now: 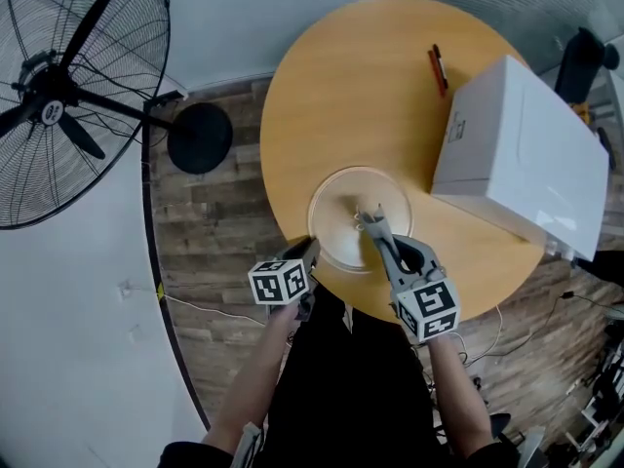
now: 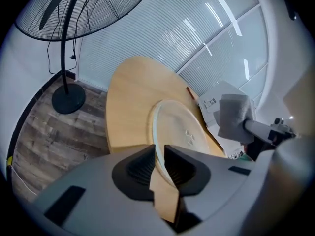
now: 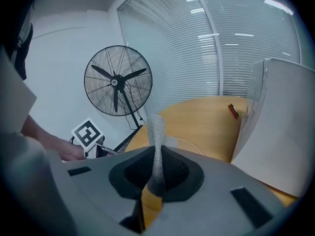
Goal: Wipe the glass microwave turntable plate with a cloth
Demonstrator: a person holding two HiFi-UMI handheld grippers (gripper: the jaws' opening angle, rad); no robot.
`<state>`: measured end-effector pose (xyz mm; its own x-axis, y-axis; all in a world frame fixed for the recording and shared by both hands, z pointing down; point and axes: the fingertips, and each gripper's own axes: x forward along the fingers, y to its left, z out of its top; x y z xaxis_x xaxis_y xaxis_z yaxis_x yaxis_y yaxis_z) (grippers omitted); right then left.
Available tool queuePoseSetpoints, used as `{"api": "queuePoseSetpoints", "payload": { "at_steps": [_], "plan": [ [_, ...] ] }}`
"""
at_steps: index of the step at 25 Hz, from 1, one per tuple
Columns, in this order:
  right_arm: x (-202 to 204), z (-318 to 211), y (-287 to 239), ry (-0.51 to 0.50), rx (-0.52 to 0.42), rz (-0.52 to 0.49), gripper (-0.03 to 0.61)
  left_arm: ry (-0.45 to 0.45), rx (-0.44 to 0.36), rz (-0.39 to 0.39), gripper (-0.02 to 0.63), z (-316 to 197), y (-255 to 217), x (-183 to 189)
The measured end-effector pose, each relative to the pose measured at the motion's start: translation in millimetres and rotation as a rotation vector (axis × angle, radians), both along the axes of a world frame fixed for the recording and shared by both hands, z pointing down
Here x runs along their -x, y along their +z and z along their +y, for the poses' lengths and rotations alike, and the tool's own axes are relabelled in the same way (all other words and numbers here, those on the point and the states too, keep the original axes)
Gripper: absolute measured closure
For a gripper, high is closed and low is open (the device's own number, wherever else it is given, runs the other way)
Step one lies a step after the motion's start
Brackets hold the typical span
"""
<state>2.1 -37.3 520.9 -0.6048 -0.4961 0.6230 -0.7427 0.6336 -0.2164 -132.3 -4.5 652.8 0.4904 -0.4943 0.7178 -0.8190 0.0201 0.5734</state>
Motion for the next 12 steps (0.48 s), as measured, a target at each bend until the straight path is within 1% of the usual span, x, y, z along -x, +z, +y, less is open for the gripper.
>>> {"api": "queuePoseSetpoints", "payload": {
  "at_steps": [4, 8, 12],
  "plan": [
    [9, 3, 19, -0.048, 0.014, 0.041, 0.540, 0.014, 0.005, -0.008, 0.560, 2, 3, -2],
    [23, 4, 46, -0.095, 0.004, 0.107, 0.540, -0.015, 0.004, 0.014, 0.563, 2, 3, -2],
    [39, 13, 84, -0.166, -0.010, 0.219, 0.540, -0.035, 0.006, 0.035, 0.568, 4, 3, 0]
  ]
}}
